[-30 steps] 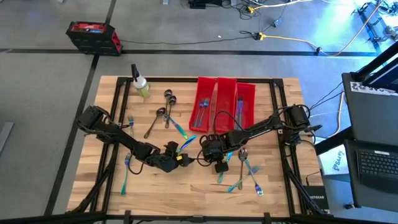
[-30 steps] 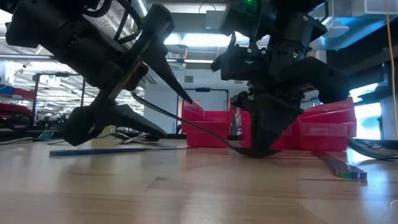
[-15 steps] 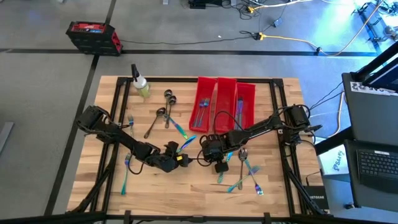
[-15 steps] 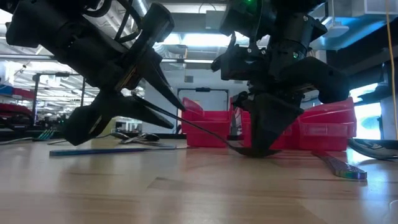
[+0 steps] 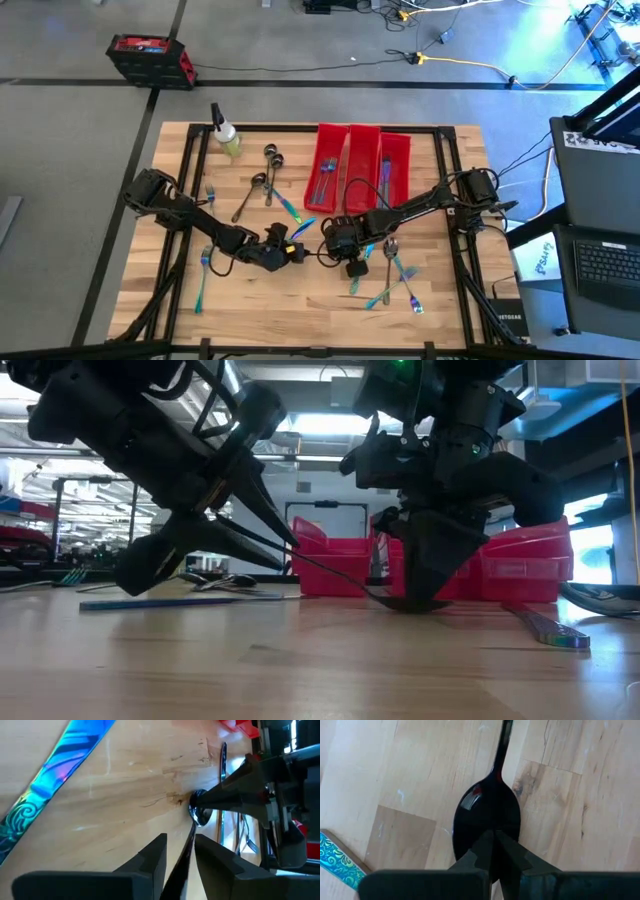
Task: Sort silverware
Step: Put the black spoon into the middle red silverware bin
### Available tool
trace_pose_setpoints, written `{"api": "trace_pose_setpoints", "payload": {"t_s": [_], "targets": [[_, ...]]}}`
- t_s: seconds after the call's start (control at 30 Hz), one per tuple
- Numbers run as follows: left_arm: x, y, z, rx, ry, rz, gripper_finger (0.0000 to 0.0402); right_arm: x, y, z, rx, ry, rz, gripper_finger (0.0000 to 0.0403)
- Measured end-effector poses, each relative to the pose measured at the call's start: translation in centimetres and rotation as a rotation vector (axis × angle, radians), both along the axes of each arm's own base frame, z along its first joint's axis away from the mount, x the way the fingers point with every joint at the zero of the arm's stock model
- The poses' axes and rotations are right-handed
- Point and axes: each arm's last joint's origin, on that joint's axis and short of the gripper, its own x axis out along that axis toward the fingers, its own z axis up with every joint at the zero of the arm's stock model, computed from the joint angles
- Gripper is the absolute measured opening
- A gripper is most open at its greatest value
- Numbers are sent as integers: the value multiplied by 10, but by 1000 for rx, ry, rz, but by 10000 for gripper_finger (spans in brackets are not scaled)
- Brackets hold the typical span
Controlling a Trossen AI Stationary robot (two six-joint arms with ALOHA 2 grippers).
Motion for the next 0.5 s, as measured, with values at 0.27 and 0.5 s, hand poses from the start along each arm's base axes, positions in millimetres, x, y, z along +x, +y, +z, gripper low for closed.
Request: {"api": "trace_pose_setpoints", "payload": {"t_s": [0.27, 0.5], "targets": [[0, -1, 0, -2, 6, -25, 86, 0, 0, 0, 0, 0, -2, 0], [1, 2, 0, 3, 6, -18, 86, 0, 0, 0, -7, -1, -3, 0]]}}
